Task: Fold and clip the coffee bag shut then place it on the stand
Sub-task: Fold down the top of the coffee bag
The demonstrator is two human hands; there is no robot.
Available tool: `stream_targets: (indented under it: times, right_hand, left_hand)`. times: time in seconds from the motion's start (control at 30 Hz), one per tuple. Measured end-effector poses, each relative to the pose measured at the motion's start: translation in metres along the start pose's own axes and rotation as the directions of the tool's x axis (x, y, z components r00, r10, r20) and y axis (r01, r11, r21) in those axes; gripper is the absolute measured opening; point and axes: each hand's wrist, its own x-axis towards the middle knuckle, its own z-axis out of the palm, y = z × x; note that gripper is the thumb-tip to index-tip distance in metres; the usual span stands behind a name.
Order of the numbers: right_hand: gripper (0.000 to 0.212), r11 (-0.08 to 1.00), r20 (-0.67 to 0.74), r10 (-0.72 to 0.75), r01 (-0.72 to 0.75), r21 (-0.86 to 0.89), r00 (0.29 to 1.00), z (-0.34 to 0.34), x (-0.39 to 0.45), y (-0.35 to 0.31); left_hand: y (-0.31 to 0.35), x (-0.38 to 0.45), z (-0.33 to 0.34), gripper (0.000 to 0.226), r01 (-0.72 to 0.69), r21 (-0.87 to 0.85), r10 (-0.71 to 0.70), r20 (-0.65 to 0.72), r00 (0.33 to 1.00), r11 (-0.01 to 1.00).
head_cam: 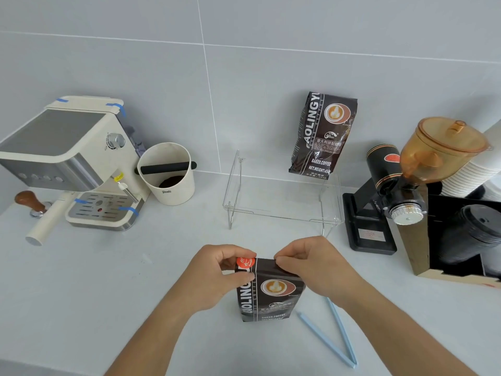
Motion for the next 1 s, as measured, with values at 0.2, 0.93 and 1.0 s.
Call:
stream_targets:
  times: [0.2,0.93,1.0]
  right_hand:
    - [0.020,0.909,0.214,-0.150,0.220,-0.354,0.965,-0.008,-0.007,0.006]
    - [0.011,0.734,0.195,-0.464,0.499,-0.461,0.864,-0.008,-0.015,0.030]
    - [0.014,0.697,0.240,-0.502,0.553,-0.457,0.831,-0.016,-0.017,0.032]
  left_hand:
    - [-0.005,-0.002,0.001,0.026,0.043,0.032,-0.043,0.006,0.999,0.999]
    - [-0.022,-0.015,0.011,0.027,-0.052,0.030,0.054,-0.064,0.996,0.998]
    - [-0.024,-0.019,0.011,0.030,-0.084,0.070,0.090,-0.078,0.993,0.994]
